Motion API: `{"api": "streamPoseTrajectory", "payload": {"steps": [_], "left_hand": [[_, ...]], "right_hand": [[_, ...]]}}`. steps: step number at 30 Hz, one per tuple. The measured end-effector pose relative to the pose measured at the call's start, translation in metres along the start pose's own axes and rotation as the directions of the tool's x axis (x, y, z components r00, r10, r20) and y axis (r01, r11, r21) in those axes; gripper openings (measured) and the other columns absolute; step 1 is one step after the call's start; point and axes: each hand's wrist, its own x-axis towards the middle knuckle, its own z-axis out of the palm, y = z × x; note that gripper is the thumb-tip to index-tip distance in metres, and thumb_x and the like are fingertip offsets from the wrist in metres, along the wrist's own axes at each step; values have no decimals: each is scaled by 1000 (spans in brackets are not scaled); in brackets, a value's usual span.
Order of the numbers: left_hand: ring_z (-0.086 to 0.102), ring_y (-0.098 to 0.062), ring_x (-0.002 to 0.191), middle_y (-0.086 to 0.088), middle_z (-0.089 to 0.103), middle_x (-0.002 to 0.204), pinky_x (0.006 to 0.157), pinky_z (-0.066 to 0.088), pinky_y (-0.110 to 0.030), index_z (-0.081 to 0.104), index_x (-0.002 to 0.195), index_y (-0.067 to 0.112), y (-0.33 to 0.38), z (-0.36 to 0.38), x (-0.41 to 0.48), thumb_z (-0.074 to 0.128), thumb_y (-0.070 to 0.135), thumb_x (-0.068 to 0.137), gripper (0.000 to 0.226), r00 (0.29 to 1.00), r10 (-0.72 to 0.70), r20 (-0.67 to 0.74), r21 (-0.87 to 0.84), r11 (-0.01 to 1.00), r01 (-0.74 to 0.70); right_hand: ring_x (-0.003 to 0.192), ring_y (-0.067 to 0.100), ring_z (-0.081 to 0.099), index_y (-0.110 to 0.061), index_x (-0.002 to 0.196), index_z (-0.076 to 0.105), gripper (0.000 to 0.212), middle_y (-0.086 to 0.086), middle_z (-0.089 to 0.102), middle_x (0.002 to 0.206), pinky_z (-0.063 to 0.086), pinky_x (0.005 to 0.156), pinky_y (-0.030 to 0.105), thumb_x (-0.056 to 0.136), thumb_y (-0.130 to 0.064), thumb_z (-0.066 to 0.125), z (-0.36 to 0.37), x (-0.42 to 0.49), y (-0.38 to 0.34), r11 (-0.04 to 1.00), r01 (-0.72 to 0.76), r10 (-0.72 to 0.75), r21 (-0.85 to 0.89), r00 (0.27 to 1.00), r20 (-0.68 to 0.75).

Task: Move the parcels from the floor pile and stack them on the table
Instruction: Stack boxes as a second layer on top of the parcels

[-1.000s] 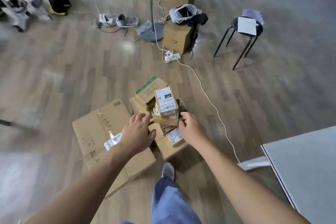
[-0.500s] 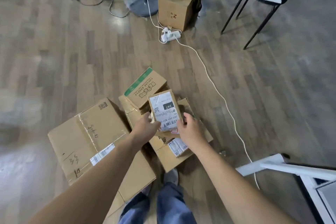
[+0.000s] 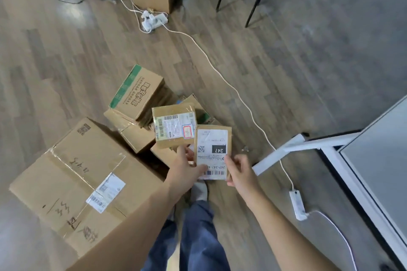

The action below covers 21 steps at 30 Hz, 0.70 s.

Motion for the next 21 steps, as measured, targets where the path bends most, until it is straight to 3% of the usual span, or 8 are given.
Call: {"api": "streamPoseTrajectory", "payload": {"steps": [2,4,9,16,21], "left_hand": [[64,-15,93,0,63,101,83,55,-35,44,98,21,-9,13,-7,73,14,77,36,999,-7,47,11,1000,6],[63,-11,87,3,63,99,80,54,-32,45,99,19,-14,23,-13,70,15,79,32,994,-17,104,35,999,14],[64,-17,92,3,67,103,80,50,-38,45,100,25,-22,37,-25,64,27,86,24,986,-46,158,95,995,31],[63,-12,74,0,70,95,59,46,-22,51,102,17,-15,46,-33,59,23,90,16,973,-112,202,21,994,110],[63,-15,79,-1,70,97,64,49,-25,55,105,15,-3,35,-35,57,36,93,24,971,-121,204,-41,990,132]], "right_hand": [[75,12,61,-18,97,47,35,4,63,94,50,63,34,88,-46,65,-12,-12,16,999,-27,27,21,1000,-6],[82,8,61,-21,98,45,34,1,63,98,44,68,26,87,-46,66,-22,-21,31,997,-59,59,46,998,13],[90,11,68,-12,109,39,40,1,62,107,55,81,35,90,-36,66,-34,-40,44,947,-147,138,284,989,52],[94,18,68,-18,120,40,43,-5,61,111,56,87,49,90,-34,66,-44,-46,57,913,-167,171,372,985,22],[96,20,70,-23,116,47,31,-2,66,113,59,81,48,91,-34,64,-43,-45,58,886,-128,132,445,991,22]]}}
